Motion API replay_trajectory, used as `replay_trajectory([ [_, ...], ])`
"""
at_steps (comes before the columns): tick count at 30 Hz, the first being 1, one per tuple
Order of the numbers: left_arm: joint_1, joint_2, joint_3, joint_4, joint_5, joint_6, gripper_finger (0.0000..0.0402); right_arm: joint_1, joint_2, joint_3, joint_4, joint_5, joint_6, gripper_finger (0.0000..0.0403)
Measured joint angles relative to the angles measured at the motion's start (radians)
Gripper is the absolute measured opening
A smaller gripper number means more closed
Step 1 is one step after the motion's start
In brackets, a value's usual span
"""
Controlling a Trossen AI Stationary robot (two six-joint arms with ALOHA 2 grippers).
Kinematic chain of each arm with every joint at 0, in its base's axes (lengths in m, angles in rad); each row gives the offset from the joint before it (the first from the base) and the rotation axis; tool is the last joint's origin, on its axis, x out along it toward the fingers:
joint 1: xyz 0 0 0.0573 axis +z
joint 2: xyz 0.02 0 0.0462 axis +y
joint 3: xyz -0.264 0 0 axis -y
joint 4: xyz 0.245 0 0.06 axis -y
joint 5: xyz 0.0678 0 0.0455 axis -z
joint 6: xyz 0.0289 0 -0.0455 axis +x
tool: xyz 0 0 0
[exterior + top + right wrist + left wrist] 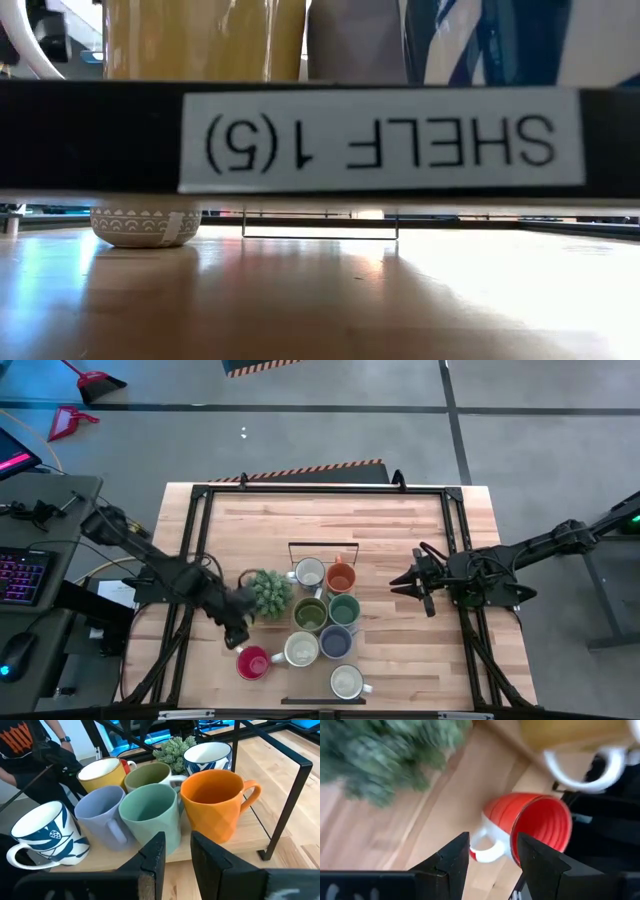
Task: Place coffee mugs
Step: Put the red mug on the shelf
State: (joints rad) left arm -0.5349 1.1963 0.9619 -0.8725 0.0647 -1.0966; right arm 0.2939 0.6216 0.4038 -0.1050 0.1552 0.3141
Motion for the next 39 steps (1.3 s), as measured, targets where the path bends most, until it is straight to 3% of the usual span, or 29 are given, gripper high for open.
replay_trajectory([
  [6,-0.068,0.114,0.0,0.054,0.004,-0.093,0.0154,0.0,0.0,0.0,-0.029,-0.014,0.002,0.0073],
  [17,-0.142,0.18,0.0,0.164,0.011,-0.228,0.0154,0.0,0.0,0.0,-0.05,-0.049,0.003,0.0073],
  [39,-0.142,0.31,-0.001,0.167,-0.002,-0.174,0.0154,0.0,0.0,0.0,-0.076,-0.059,0.071,0.0073],
])
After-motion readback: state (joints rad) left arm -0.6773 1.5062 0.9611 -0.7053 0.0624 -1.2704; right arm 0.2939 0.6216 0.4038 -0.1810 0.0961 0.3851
